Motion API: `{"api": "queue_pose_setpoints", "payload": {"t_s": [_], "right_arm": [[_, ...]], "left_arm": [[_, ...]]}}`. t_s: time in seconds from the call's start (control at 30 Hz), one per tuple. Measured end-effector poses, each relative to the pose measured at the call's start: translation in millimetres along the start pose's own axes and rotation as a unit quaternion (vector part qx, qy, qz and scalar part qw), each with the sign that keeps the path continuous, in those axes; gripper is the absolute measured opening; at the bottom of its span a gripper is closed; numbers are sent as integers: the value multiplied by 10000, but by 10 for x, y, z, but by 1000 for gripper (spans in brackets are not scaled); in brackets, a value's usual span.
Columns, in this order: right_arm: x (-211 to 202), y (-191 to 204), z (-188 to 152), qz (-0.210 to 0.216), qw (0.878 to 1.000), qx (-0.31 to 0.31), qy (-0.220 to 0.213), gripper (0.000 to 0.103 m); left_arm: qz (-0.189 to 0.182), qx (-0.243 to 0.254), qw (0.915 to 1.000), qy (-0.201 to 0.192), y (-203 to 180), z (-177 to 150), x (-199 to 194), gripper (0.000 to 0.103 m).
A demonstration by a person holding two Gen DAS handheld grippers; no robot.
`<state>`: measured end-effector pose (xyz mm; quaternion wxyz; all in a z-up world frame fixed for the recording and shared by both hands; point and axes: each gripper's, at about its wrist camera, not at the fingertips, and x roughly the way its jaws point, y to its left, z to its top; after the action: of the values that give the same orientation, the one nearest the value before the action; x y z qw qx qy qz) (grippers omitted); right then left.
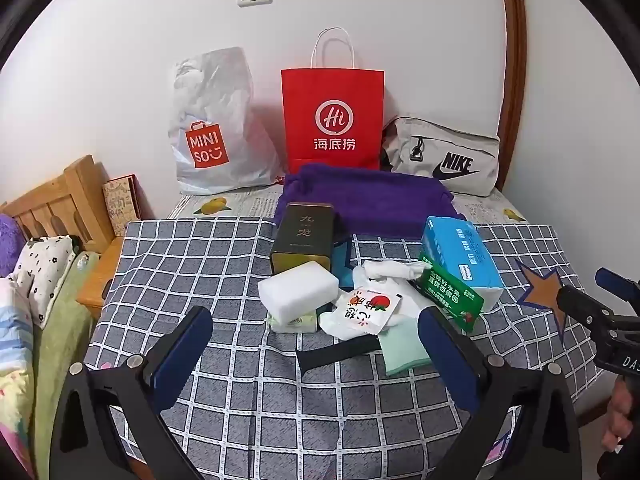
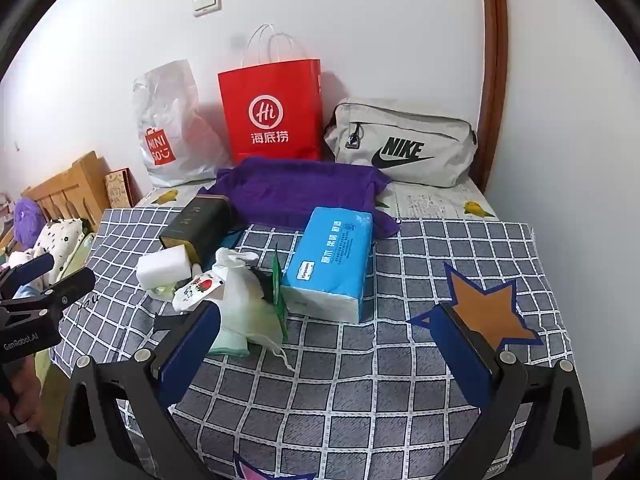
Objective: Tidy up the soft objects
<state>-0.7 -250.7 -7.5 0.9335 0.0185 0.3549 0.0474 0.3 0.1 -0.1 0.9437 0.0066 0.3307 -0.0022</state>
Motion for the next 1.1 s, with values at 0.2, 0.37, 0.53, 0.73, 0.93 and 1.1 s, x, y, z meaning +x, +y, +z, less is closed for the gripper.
{"api": "queue_pose_setpoints", "payload": {"t_s": [0.2, 0.37, 0.53, 0.73, 0.93, 1.1], "right_arm": [[-13, 5, -27, 13, 10000, 35, 18, 103], [-51, 54, 34, 0, 10000, 13, 14, 103], [-60, 24, -5, 67, 10000, 29, 0, 103], [-63, 52, 1, 88, 10000, 11, 16, 103], [-63, 60, -6, 95, 10000, -5, 20, 103], [-73, 57, 2, 83, 10000, 1, 13, 103]], "left_arm": [[-22, 107, 9999, -70, -67, -44, -34, 103], [-35, 116, 9999, -41, -86, -6, -55, 103], [-70, 82, 9999, -38, -59, 0, -55, 103], [-64, 125, 9999, -56, -71, -5, -63, 103], [-59, 114, 9999, -64, -70, -3, -57, 103], [-45, 101, 9999, -63, -57, -3, -63, 103]]}}
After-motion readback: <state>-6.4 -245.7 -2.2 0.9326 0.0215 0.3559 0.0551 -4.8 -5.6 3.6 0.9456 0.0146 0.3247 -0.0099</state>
